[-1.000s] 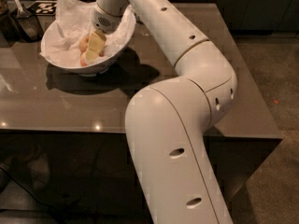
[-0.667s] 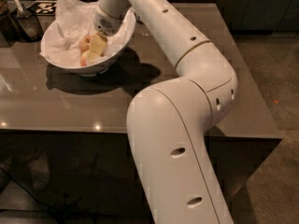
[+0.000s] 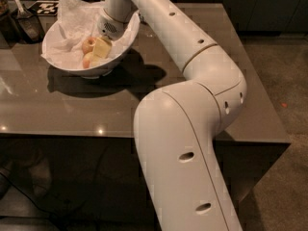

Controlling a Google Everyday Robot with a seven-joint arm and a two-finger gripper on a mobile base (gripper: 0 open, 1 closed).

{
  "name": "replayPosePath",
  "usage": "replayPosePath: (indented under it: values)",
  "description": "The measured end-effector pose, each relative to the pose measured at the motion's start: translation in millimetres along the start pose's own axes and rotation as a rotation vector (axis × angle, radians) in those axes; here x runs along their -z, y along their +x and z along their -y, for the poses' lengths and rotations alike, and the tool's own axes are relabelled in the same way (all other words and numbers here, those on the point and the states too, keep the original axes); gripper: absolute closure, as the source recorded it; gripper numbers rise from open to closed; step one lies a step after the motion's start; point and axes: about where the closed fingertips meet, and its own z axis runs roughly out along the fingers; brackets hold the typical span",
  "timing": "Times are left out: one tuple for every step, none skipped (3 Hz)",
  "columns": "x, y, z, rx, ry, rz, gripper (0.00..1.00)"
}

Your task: Pick apple from white bowl

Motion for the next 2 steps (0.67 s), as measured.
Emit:
replayPosePath:
  values:
    - [-0.9,5.5,-3.4,-0.008,-0.007,0.004,0.12]
    - [-0.1,5.3,-7.6,0.017,-0.006,0.012,0.31]
